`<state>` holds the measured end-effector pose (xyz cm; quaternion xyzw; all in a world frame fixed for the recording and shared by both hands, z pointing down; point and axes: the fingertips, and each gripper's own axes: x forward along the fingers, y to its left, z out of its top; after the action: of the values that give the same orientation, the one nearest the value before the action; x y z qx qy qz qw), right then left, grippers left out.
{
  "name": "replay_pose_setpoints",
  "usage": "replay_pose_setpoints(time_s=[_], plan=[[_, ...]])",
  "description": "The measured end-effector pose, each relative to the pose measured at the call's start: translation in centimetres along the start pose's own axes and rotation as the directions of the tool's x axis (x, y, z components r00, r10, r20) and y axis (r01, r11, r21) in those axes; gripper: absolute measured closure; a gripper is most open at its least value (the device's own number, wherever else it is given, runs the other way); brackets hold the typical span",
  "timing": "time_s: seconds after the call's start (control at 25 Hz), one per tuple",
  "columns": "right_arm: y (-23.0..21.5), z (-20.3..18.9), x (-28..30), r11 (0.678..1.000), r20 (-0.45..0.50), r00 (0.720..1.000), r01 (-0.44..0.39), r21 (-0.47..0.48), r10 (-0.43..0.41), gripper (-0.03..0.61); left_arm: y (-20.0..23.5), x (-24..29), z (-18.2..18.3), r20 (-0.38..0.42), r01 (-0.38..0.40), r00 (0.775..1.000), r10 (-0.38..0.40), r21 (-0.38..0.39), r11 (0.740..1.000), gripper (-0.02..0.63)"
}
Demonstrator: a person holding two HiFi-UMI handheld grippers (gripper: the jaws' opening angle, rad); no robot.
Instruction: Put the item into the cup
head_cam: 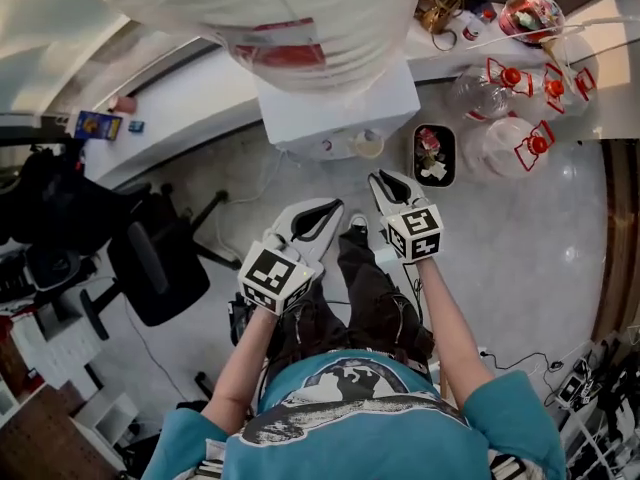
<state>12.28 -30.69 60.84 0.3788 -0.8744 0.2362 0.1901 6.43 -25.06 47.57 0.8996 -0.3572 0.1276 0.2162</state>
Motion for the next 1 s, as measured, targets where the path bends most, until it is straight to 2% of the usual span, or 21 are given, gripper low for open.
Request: replay_pose_setpoints(time_s=[0.2, 0.48, 0.68, 1.0], plan=[[-2.9, -3.0, 3.0, 1.0, -0.041, 0.999, 0.024, 0.006, -0.024, 0.525, 0.3, 1.1, -1.0, -0.001, -0.014, 1.0, 0.014, -0.021, 1.0, 0.607], [-6.2, -6.5, 6.9, 0.996, -0.087, 0.994, 0.067, 0.063, -0.062, 0.523, 1.0, 1.9, -1.9, 0.012, -0.022, 1.0, 0.022, -0.041, 0.999, 0.607], [-8.0, -8.1, 8.9, 0.988, -0.098, 0.991, 0.098, 0.121, -0.086, 0.523, 1.1, 2.4, -3.4, -0.018, -0.016, 1.0, 0.015, -0.046, 0.999, 0.608], [-9.5, -9.3, 11.4, 0.983, -0.121, 0.988, 0.113, 0.143, -0.096, 0.523, 0.9, 2.9, -4.9, 0.001, 0.013, 1.0, -0.013, -0.06, 0.998, 0.609]])
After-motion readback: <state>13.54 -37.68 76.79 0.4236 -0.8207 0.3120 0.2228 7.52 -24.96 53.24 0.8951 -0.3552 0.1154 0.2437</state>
